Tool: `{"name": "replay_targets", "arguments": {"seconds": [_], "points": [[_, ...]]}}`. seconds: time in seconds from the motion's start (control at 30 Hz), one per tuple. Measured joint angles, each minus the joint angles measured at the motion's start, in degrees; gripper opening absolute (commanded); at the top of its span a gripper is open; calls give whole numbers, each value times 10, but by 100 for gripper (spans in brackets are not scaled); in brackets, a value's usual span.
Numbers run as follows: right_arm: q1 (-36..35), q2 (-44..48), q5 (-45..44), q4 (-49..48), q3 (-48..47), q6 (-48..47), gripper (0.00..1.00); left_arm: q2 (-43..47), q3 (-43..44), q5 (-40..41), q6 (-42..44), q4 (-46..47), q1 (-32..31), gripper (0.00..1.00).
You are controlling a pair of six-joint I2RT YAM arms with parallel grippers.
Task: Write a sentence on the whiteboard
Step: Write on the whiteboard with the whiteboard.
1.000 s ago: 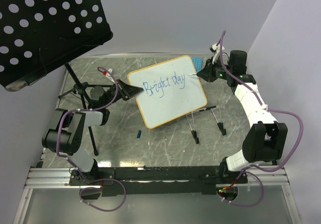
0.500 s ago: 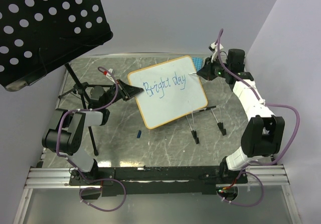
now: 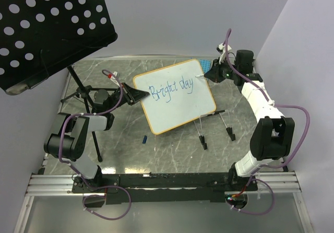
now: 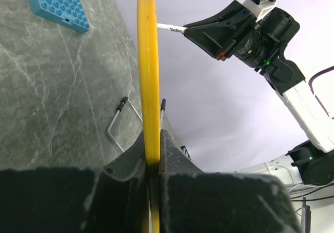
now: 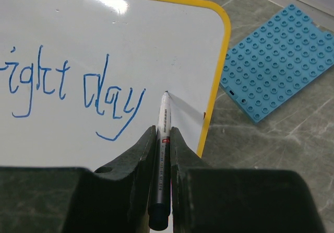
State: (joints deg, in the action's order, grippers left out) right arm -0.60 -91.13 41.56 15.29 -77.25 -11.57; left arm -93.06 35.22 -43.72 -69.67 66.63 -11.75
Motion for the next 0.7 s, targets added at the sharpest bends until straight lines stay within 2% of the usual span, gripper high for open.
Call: {"name": "replay_targets", "arguments": {"seconds": [0.7], "points": [[-2,-2,27,31,2,-28,0,-5,0,0,0,0,0,1]]}}
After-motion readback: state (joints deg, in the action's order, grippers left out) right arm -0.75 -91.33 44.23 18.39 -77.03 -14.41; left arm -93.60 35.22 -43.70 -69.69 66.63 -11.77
